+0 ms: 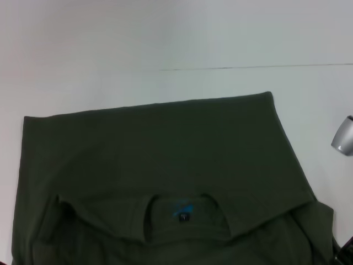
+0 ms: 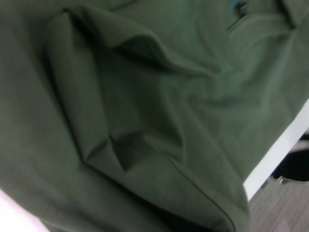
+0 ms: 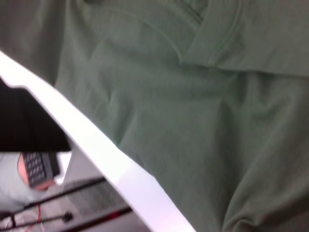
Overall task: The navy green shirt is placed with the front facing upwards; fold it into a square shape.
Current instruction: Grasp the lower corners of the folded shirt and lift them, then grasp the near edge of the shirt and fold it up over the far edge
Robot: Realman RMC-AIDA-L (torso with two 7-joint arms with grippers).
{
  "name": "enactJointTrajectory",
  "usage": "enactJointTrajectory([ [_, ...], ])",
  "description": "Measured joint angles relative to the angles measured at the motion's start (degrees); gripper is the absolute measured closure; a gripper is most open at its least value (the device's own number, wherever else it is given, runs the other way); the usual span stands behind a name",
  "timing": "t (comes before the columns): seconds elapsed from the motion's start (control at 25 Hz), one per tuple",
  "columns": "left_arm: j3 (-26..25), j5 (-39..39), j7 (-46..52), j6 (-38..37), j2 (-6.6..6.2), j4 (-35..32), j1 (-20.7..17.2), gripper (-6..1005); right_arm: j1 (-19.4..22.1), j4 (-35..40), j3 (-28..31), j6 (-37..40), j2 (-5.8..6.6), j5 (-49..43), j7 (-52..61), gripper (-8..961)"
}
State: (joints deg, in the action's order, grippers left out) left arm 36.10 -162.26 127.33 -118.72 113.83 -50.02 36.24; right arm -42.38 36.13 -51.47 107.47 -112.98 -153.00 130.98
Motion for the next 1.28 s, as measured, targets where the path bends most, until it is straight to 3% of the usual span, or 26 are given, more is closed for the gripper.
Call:
enactJointTrajectory([
  [0.28,0.2,0.0,0.4,-0.1,0.05,0.1,0.6,936,0.1,0.1,-1.2,0.5,-0.38,0.1,-0.7,908],
  [0.44,-1.0,2.3,0.2,0.1,-0.31,0.1,1.3,936,0.1,0.2,2.5,-0.2,-0.05,1.1,-2.7,908],
  [0.56,-4.6,4.6,-0.3,0.1,-1.15,0.2,2.2,936,0.1,0.3,8.6,1.4,0.98,1.9,-5.3,908],
  [0.68,-9.6,5.6,-1.1,0.3,-2.15,0.4,2.6,936,0.1,0.3,14.6,2.0,2.8,4.2,-6.5,909],
  [0.96,-23.4,8.5,-1.5,3.5,-4.14,0.3,2.8,935,0.3,-0.4,23.9,-5.1,5.81,9.2,-5.8,909],
  [1.12,-28.0,11.4,-0.6,9.0,-4.32,0.6,2.2,935,0.2,-0.5,25.4,-11.1,6.11,13.1,-3.2,909],
  [1.28,-28.3,14.9,0.2,14.7,-3.62,1.8,1.1,935,0.3,-0.7,25.4,-19.2,5.31,17.5,-1.8,908],
])
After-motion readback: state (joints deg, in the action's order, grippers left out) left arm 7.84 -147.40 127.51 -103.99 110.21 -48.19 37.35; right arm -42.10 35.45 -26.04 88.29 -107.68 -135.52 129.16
